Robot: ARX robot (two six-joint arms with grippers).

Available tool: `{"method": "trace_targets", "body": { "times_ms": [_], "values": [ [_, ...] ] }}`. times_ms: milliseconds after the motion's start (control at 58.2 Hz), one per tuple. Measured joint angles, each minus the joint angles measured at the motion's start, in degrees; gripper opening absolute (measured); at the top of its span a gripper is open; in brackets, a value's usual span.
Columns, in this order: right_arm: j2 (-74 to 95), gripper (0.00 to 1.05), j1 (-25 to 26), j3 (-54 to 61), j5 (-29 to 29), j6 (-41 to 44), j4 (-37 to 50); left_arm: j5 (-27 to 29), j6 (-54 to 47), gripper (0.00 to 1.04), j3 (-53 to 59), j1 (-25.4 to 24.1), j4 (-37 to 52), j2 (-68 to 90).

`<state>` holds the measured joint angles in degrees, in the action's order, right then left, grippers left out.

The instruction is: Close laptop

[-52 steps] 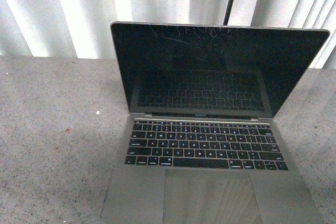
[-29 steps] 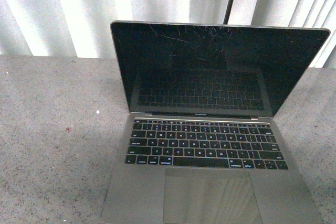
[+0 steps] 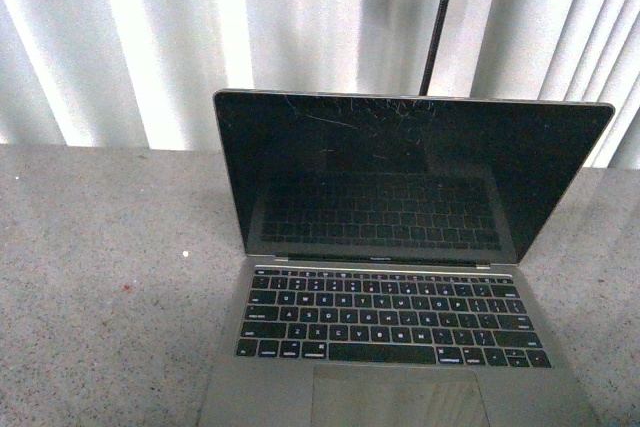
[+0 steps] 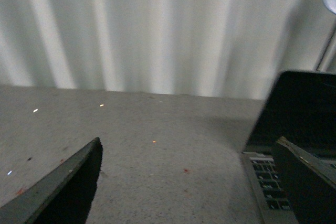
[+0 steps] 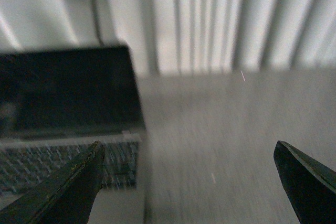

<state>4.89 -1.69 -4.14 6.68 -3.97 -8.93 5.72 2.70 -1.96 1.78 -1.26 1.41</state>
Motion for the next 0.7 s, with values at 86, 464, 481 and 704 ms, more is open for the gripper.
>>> {"method": "trace_targets", "body": {
  "times_ms": [86, 464, 481, 704],
  "values": [
    [10.4, 0.97, -0.2, -4.9, 3.1, -4.8, -5.0, 9.2, 7.9, 0.98, -1.1, 3.3, 6.6, 9.6],
    [54.7, 0.97, 4.5, -24.5, -12.5, 22.8, 29.8, -14.4, -4.3, 0.98, -29.3, 9.8, 48.2, 70.0],
    [56.6, 0.97, 4.6, -25.9, -13.2, 23.6, 29.9, -14.5, -5.2, 0.98, -30.7, 10.6, 47.8, 71.9],
    [68.0, 0.86, 2.4, -35.3, -16.9, 31.1, 31.7, -12.9, -16.4, 0.97, -42.3, 18.6, 41.9, 83.0]
  ]
}}
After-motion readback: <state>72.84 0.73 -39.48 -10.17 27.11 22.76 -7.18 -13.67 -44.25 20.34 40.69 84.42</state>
